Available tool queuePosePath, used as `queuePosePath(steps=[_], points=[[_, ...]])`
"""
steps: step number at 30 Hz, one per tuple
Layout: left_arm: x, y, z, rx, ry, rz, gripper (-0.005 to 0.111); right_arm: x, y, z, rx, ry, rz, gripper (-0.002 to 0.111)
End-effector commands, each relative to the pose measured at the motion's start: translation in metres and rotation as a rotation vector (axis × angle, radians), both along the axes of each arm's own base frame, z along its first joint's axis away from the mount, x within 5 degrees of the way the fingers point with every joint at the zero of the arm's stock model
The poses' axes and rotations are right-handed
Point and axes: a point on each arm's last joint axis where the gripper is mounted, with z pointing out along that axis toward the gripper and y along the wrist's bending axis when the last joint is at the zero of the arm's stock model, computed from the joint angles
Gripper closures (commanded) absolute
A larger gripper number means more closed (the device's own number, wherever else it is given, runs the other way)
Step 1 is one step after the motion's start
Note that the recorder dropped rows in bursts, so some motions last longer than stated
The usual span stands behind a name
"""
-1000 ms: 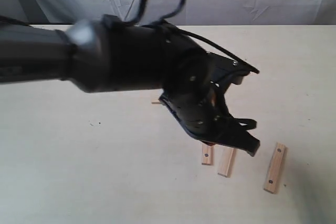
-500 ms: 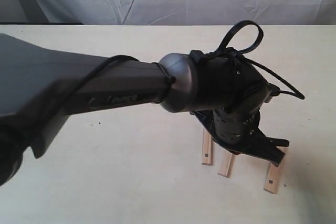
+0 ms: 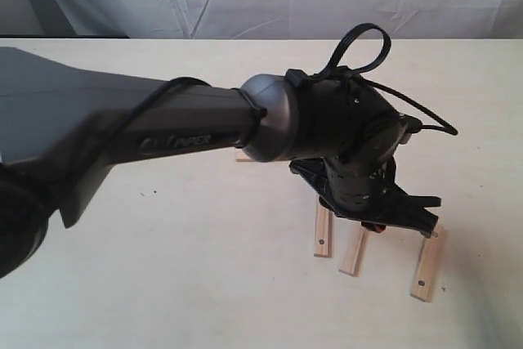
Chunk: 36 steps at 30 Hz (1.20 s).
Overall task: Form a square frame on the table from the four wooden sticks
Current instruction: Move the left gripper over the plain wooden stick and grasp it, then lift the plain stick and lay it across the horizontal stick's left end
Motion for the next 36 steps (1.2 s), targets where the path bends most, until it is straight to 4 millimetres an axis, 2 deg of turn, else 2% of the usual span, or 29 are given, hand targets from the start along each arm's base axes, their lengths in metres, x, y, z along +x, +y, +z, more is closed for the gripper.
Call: queuePosePath(steps=[1,7,15,18,20,21,23,25,26,27,28,30,32,36], points=[[0.002,-0.002,-0.008,0.000,0.008,0.024,0.071,0.000,0.000,0.001,-0.003,-0.021,-0.005,0.109],[-0.005,-0.007,-0.027,0.026,0.046,0.016,0.071,0.000,0.000,0.001,-0.003,-0.021,-0.005,0.109],[-0.005,-0.006,-0.032,0.059,0.037,0.019,0.073,0.000,0.000,0.001,-0.003,-0.021,-0.005,0.109],[-0.007,-0.007,-0.037,0.065,0.057,0.024,0.080,0.000,0.000,0.001,-0.003,-0.021,-0.005,0.109],[-0.008,-0.007,-0.039,0.077,0.066,0.023,0.091,0.000,0.000,0.001,-0.003,-0.021,-0.005,0.109],[-0.008,-0.007,-0.037,0.078,0.064,0.020,0.107,0.000,0.000,0.001,-0.003,-0.021,-0.005,0.109],[-0.005,-0.011,-0.024,0.068,0.056,0.022,0.107,0.000,0.000,0.001,-0.003,-0.021,-0.005,0.109],[0.000,-0.012,0.004,0.040,0.012,0.023,0.107,0.000,0.000,0.001,-0.003,-0.021,-0.005,0.109],[0.007,-0.005,0.023,0.026,-0.017,0.071,0.107,0.000,0.000,0.001,-0.003,-0.021,-0.005,0.109],[0.011,0.001,0.033,0.022,-0.036,0.105,0.107,0.000,0.000,0.001,-0.003,-0.021,-0.005,0.109],[0.019,0.014,0.049,0.038,-0.069,0.155,0.107,0.000,0.000,0.001,-0.003,-0.021,-0.005,0.109],[0.031,0.038,0.064,0.112,-0.111,0.238,0.107,0.000,0.000,0.001,-0.003,-0.021,-0.005,0.109],[0.041,0.059,0.062,0.159,-0.095,0.308,0.107,0.000,0.000,0.001,-0.003,-0.021,-0.005,0.109],[0.051,0.090,0.040,0.165,0.010,0.405,0.107,0.000,0.000,0.001,-0.003,-0.021,-0.005,0.109]])
